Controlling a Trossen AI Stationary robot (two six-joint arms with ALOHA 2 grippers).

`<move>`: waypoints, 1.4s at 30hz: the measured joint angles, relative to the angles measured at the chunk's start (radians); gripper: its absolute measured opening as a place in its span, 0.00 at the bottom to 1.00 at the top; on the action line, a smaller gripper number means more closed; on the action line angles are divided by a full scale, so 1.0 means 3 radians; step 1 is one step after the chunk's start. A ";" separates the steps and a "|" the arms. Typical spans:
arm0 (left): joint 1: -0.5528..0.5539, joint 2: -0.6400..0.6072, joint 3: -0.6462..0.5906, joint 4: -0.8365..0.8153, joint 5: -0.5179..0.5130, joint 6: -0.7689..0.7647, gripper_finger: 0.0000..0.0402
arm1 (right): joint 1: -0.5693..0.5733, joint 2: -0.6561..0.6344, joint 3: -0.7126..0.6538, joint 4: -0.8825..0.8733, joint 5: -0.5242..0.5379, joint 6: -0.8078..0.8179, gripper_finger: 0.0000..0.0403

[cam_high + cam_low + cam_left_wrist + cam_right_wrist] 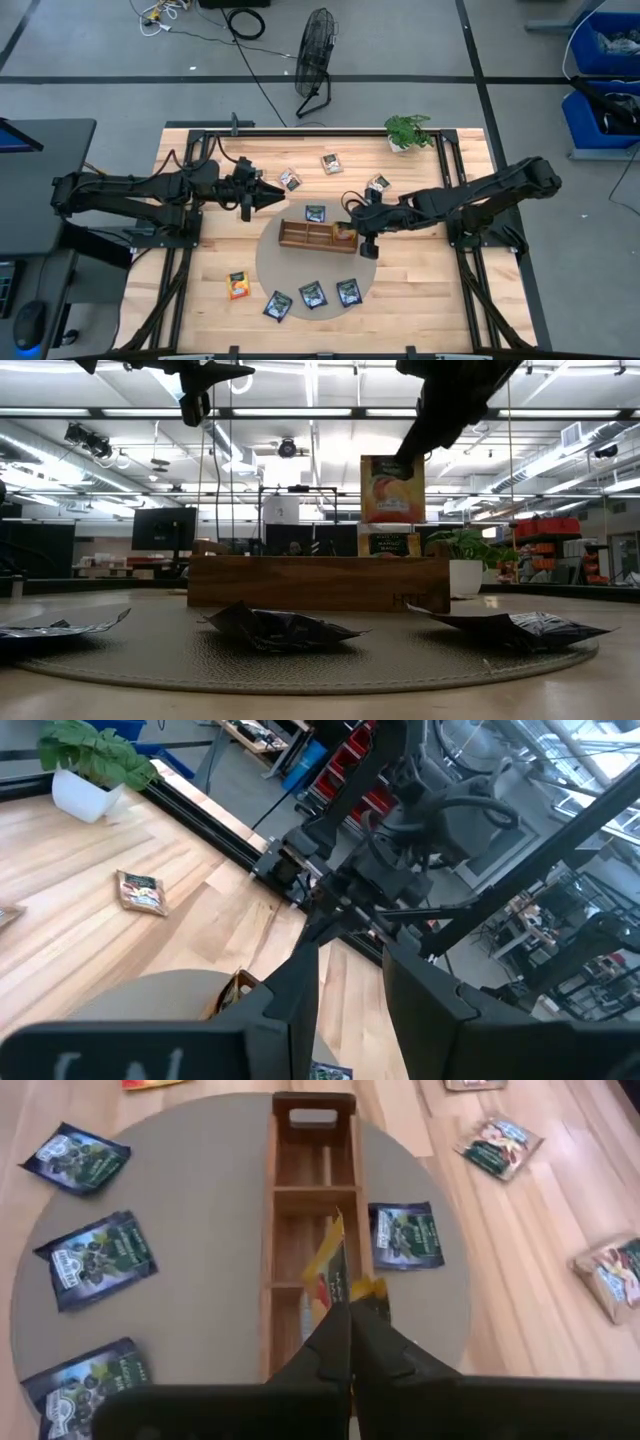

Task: Pick & Place Tea
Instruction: Put the yellow tea bag into the right section of the wooden organizer

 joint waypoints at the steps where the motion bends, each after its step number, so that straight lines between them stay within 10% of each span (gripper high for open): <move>1: 0.0002 0.0000 0.0000 0.0000 0.0000 0.0002 0.29 | 0.0002 0.0000 -0.0028 0.0044 -0.0004 0.0006 0.00; 42: 0.0004 0.0003 0.0000 -0.0082 0.0001 -0.0031 0.29 | -0.0231 0.0329 -0.0605 0.0839 -0.0211 -0.0493 0.07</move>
